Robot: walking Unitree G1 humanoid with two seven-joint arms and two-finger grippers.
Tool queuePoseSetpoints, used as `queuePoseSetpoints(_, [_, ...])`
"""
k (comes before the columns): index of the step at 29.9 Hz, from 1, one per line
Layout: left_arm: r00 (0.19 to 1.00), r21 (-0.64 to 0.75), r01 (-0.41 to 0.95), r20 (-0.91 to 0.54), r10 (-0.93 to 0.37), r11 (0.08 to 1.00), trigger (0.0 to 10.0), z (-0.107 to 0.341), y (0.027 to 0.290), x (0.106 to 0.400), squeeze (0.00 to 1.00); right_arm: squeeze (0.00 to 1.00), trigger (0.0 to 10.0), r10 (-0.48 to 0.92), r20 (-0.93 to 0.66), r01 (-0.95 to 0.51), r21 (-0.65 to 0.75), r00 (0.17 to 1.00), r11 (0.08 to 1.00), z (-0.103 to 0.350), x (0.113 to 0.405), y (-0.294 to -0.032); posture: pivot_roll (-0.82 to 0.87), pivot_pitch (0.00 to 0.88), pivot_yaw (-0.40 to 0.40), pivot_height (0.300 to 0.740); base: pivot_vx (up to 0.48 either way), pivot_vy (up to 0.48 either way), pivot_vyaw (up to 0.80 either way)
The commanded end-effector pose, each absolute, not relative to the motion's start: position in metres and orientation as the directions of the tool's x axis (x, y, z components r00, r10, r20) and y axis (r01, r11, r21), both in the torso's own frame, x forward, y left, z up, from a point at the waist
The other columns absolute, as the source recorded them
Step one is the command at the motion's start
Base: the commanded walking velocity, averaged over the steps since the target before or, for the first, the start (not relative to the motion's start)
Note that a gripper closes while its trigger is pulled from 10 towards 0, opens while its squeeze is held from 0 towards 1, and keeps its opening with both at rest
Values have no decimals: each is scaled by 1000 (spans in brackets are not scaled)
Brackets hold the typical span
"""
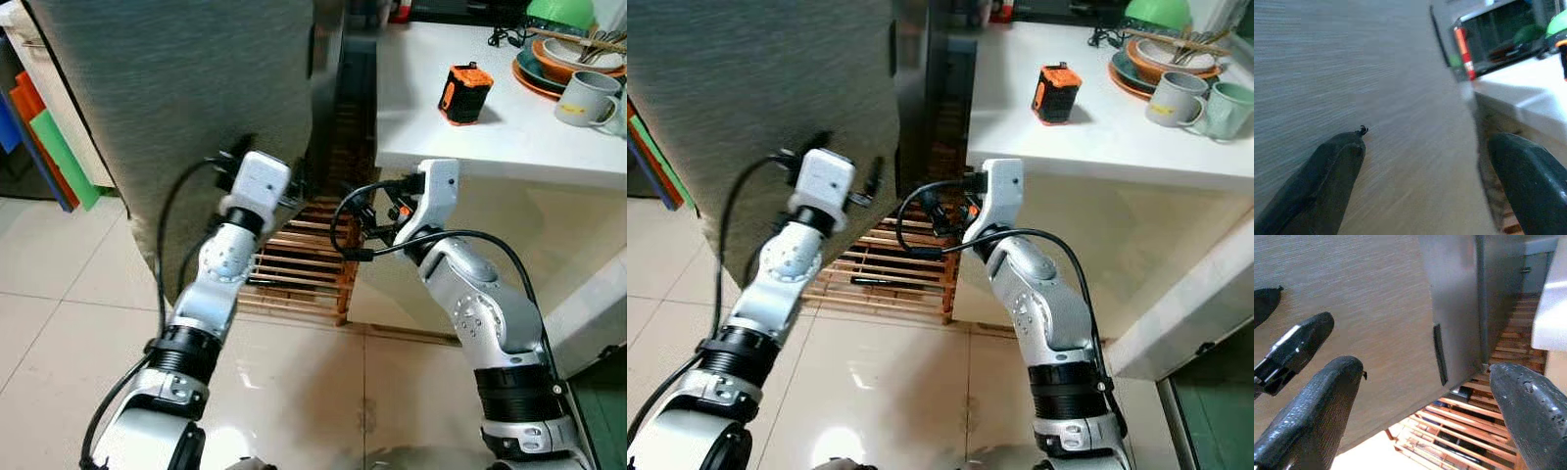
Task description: Restocking fridge
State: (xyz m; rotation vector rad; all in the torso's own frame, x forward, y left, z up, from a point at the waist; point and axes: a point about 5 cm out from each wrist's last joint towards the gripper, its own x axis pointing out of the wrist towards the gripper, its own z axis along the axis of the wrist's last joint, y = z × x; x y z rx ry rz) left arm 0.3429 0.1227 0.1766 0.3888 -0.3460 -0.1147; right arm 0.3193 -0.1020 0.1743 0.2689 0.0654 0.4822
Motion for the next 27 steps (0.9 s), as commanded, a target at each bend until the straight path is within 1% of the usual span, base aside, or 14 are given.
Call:
queuePoseSetpoints(1, [935,398,-20,332,-123,917,10000,187,131,336,0,0,10000,459,6,-444,264,889,856,173,316,-105,-161,0,36,740,0,0,0])
queuePoseSetpoints(3, [940,405,-63,330,-81,912,10000,187,139,335,0,0,10000,458,4,-443,264,889,857,173,315,-106,-159,0,35,740,0,0,0])
queuePoseSetpoints(6, [928,395,-297,335,165,869,10000,188,196,333,0,0,10000,461,-6,-443,269,887,855,170,312,-106,-154,0,29,740,0,0,0])
queuePoseSetpoints(8, [912,389,-370,326,250,844,10000,188,221,335,0,0,10000,464,-10,-444,272,886,854,169,311,-106,-148,0,24,740,0,0,0])
queuePoseSetpoints(10, [879,365,-473,257,401,802,10000,183,260,341,0,0,10000,468,-16,-447,274,884,852,167,310,-105,-143,0,17,740,0,0,0])
queuePoseSetpoints(11, [879,365,-473,257,401,802,10000,183,260,341,0,0,10000,468,-16,-447,274,884,852,167,310,-105,-143,0,17,740,0,0,0])
queuePoseSetpoints(12, [866,374,-501,224,448,781,10000,183,276,344,0,0,10000,474,-18,-451,275,880,849,166,310,-104,-143,0,14,740,0,0,0])
queuePoseSetpoints(15, [915,323,-395,221,337,860,10000,186,254,350,0,0,10000,479,-18,-458,265,878,849,167,310,-102,-144,0,16,740,0,0,0])
queuePoseSetpoints(17, [956,318,-250,230,182,914,10000,186,221,352,0,0,10000,477,-14,-459,253,879,852,168,311,-103,-145,0,17,740,0,0,0])
queuePoseSetpoints(18, [956,318,-250,230,182,914,10000,186,221,352,0,0,10000,477,-14,-459,253,879,852,168,311,-103,-145,0,17,740,0,0,0])
queuePoseSetpoints(20, [976,301,-44,215,-23,952,10000,178,178,348,0,0,10000,461,-11,-444,250,887,860,168,312,-105,-145,0,16,740,0,0,0])
queuePoseSetpoints(22, [958,278,123,217,-187,953,10000,171,144,337,0,0,10000,432,-10,-419,228,902,879,167,312,-108,-144,0,14,740,0,0,0])
queuePoseSetpoints(24, [946,235,199,209,-249,951,10000,166,129,331,0,0,10000,410,-11,-401,190,912,896,165,312,-111,-141,0,12,740,0,0,0])
queuePoseSetpoints(27, [952,196,198,196,-236,960,10000,161,128,328,0,0,10000,396,-17,-388,170,918,906,161,311,-112,-136,0,9,740,135,85,0])
